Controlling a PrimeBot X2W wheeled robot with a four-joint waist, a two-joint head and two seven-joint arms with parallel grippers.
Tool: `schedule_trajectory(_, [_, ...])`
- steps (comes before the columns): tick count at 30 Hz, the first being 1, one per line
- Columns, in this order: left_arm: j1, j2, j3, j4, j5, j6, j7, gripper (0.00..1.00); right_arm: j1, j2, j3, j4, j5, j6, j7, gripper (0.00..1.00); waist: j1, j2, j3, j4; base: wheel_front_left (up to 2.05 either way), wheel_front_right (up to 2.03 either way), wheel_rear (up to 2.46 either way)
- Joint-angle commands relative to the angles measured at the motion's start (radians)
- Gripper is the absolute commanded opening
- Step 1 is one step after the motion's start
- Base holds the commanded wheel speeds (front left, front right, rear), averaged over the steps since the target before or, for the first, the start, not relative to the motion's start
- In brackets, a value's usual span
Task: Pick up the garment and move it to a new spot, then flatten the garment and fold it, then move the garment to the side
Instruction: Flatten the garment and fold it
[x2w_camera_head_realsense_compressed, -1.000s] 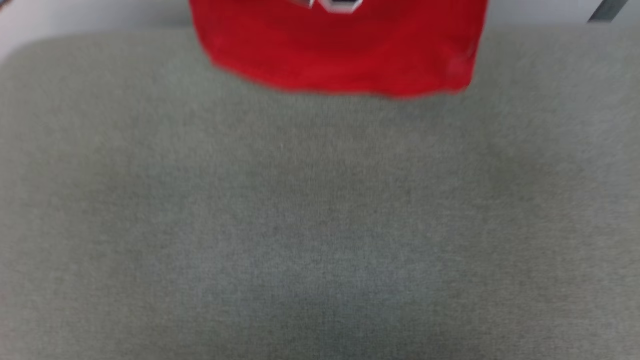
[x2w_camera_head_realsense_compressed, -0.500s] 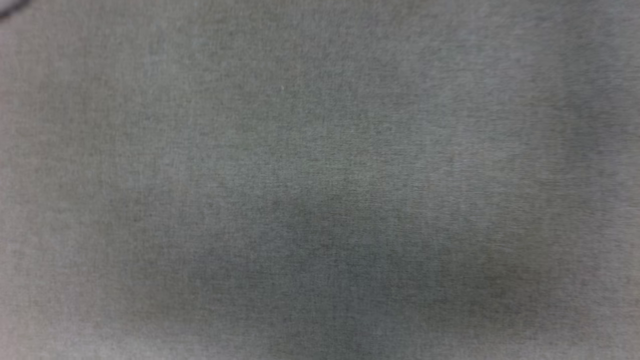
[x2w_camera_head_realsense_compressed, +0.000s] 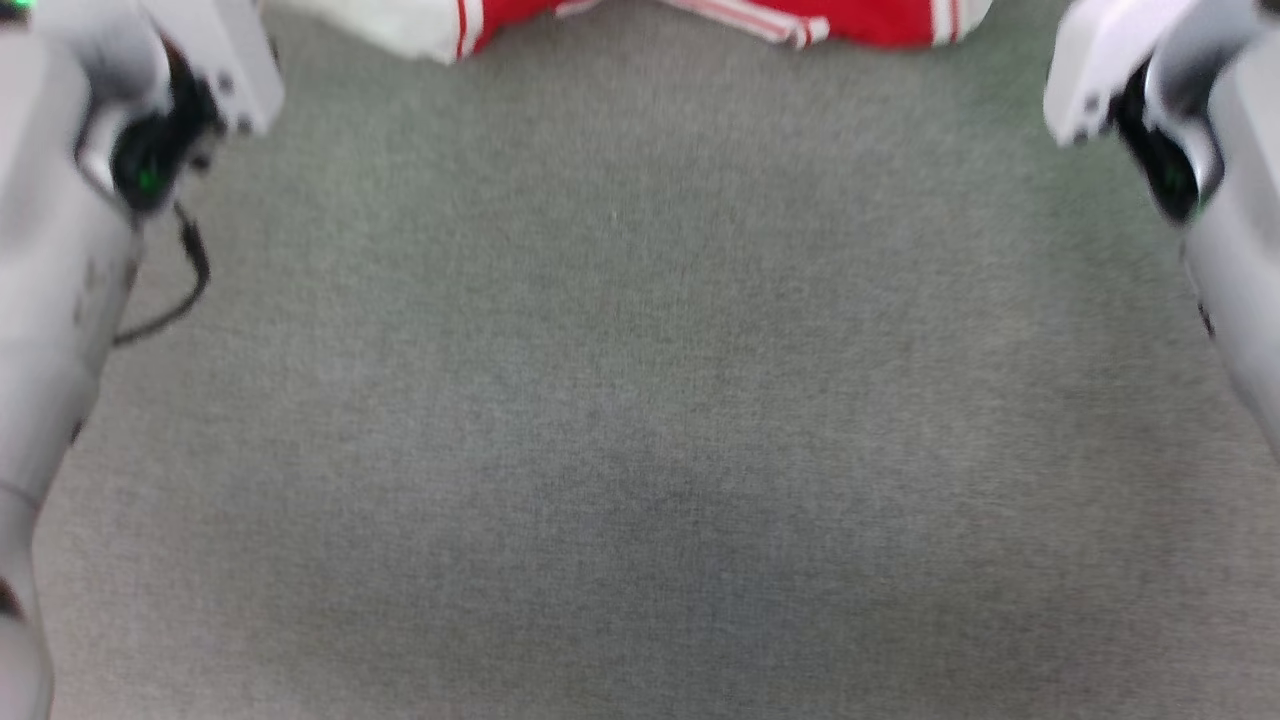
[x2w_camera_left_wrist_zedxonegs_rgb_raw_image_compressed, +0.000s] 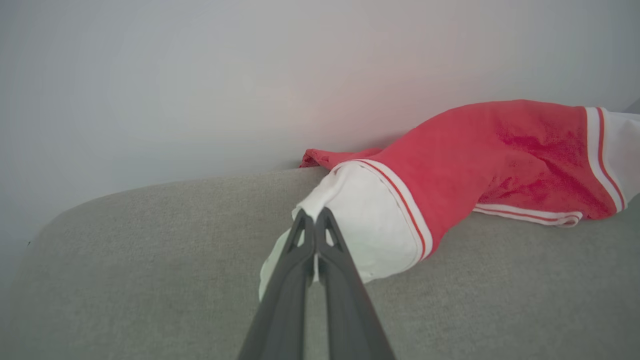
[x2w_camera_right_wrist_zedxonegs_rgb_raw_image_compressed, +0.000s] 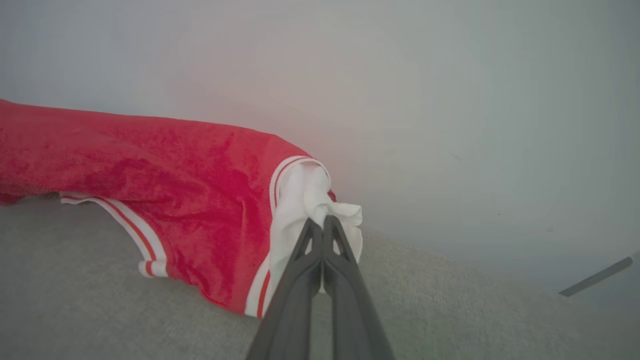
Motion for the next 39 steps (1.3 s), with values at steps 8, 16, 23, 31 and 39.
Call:
schedule_trajectory(8, [0.213, 0.101, -0.048, -0.080, -0.043, -0.002, 0.010, 0.00, 0.251, -0.162, 0.163, -0.198, 0.275, -0.001, 0.210, 0.00, 0.0000, 0.0000, -0.254, -0.041, 0.00, 0.00, 0.00])
schedule_trajectory(16, [0.421, 0.209, -0.070, -0.270, -0.093, 0.057, 0.072, 0.00, 0.453, -0.323, 0.264, -0.408, 0.457, -0.002, 0.418, 0.00, 0.0000, 0.0000, -0.353, -0.047, 0.00, 0.00, 0.00])
schedule_trajectory(23, [0.659, 0.360, -0.074, -0.616, -0.160, 0.230, 0.104, 0.00, 0.643, -0.442, 0.289, -0.598, 0.562, -0.002, 0.542, 0.00, 0.0000, 0.0000, -0.395, -0.050, 0.00, 0.00, 0.00])
schedule_trajectory(31, [0.909, 0.533, -0.077, -0.985, -0.247, 0.439, 0.082, 0.00, 0.863, -0.547, 0.261, -0.796, 0.634, -0.002, 0.664, 0.00, 0.0000, 0.0000, -0.402, -0.058, 0.00, 0.00, 0.00])
schedule_trajectory(39, [1.053, 0.620, -0.078, -1.165, -0.299, 0.547, 0.021, 0.00, 1.076, -0.583, 0.149, -0.912, 0.653, -0.002, 0.739, 0.00, 0.0000, 0.0000, -0.380, -0.057, 0.00, 0.00, 0.00])
